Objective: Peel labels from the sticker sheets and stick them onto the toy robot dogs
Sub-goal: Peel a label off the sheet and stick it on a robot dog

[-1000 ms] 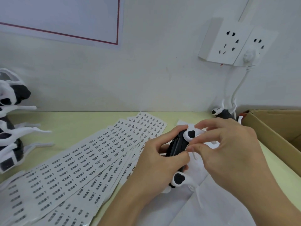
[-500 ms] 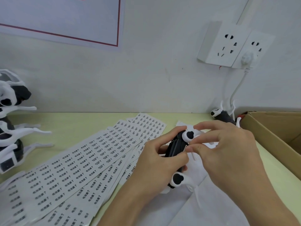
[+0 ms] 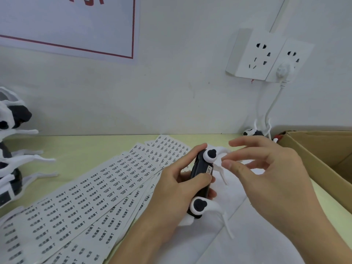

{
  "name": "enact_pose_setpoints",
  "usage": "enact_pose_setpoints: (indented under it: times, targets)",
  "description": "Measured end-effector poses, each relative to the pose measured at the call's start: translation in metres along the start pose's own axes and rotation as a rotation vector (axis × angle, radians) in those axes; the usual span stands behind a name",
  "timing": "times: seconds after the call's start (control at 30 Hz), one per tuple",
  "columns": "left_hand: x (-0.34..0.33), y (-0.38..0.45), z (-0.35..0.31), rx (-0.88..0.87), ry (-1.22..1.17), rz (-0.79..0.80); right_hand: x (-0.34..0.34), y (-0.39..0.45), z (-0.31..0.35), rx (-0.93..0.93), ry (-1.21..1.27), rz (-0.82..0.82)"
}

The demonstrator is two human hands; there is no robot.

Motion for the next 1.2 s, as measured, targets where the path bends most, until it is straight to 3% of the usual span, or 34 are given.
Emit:
enact_pose_setpoints:
  times: [0.17, 0.37, 0.67, 1.2]
  targets:
    - [0.001, 0.001, 0.000, -0.004, -0.025, -0.005, 0.001, 0.000, 0.006, 0.016, -0.046, -0.009]
    - [0.002, 0.002, -0.001, -0.016, -0.037, -0.002, -0.012, -0.002, -0.001, -0.104, -0.042, 0.107]
    - [0.004, 0.003, 0.003, -0.018, -0.021, -0.018, -0.023, -0.008, 0.007, -0.052, -0.154, 0.165]
    - [0.003, 0.003, 0.002, -0.034, -0.011, -0.022, -0.026, -0.006, 0.001, -0.029, -0.115, 0.130]
Point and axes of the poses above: each hand's wrist, its own y-axis towards the middle knuckle, its own x-axis out of the back of the hand, z = x × y, the point moved 7 cm from there along y, towards the middle knuckle, and after that the axes turned 10 degrees about -y, right-handed, at the moved point
